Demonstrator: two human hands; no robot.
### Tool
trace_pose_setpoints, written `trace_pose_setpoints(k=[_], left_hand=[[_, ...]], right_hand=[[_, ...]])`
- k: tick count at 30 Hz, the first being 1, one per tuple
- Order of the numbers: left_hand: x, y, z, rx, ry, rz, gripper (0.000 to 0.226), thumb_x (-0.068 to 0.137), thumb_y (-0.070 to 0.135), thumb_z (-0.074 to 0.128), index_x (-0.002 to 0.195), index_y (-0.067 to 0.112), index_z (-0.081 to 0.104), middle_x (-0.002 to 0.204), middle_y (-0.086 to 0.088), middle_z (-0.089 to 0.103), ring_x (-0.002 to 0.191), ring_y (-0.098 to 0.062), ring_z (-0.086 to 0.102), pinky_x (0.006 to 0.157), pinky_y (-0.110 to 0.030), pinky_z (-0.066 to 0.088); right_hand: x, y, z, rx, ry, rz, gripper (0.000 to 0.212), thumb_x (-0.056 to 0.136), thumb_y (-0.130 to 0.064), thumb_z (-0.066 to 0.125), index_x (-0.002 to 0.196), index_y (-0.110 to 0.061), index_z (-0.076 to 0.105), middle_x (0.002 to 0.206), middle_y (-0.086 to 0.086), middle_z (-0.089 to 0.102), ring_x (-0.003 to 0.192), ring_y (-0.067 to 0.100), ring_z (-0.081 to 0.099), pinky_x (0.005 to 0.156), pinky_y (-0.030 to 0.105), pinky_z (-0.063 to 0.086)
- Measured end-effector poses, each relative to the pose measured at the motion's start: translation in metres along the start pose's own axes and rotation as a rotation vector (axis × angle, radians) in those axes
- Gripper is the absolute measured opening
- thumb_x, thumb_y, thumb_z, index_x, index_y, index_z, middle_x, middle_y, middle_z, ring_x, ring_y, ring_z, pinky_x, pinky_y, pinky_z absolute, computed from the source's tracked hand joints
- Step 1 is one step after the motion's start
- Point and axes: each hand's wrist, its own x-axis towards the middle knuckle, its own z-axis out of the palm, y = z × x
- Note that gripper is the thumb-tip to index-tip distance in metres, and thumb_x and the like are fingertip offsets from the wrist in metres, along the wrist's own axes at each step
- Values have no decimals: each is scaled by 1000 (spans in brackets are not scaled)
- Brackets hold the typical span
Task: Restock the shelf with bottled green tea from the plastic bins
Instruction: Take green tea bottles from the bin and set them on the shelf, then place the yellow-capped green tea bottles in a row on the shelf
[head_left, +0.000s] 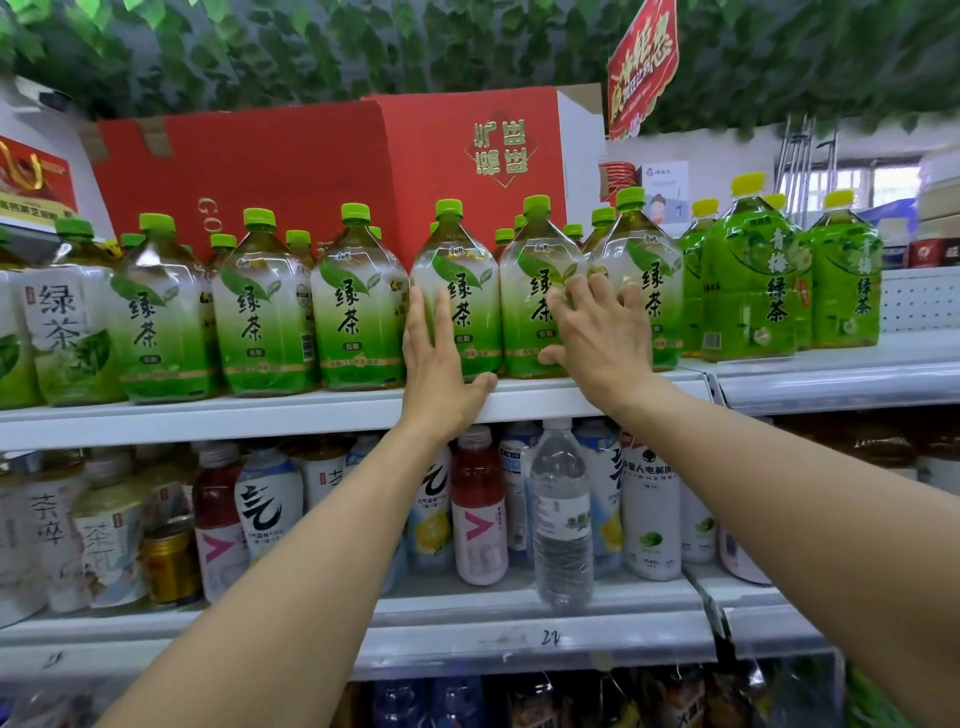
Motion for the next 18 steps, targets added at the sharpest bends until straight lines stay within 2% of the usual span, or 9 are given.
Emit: trace_pose_setpoints(k=[6,10,12,15,18], left_hand=[[-2,1,-3,-2,-3,-3,108,88,23,75,161,26,-4,164,3,-26,154,-21,-11,124,-40,6],[-7,8,-8,-14,-45,-46,104,92,23,71,160,26,-7,164,4,-27,154,-21,-14,126,-42,4],[-17,10,-10,-36,-71,-68,100,94,28,68,160,24,-7,165,5,-24,154,-20,-14,126,-42,3],[-48,10,-13,-43,-38,4,94,95,40,66,161,21,2,168,4,-8,154,-15,-7,121,-33,5],[-91,5,-18,12,69,43,81,93,40,67,157,19,23,163,-2,22,150,-17,14,121,-34,18]], right_hand=[[0,-2,-4,7,-46,-2,72,89,-55,58,142,-12,36,136,9,42,127,27,35,99,43,30],[-10,-2,-12,55,-95,-22,55,93,-31,57,144,-19,38,144,9,38,135,29,28,104,47,29],[-23,-4,-19,124,-116,-39,55,93,-28,56,145,-25,38,149,9,34,140,31,23,107,49,27],[-57,-14,-29,263,-71,-43,55,94,-38,56,145,-26,41,150,8,38,136,35,34,106,50,28],[-94,-26,-33,395,24,-52,50,88,-38,65,134,-20,56,134,11,56,116,36,54,94,49,41]])
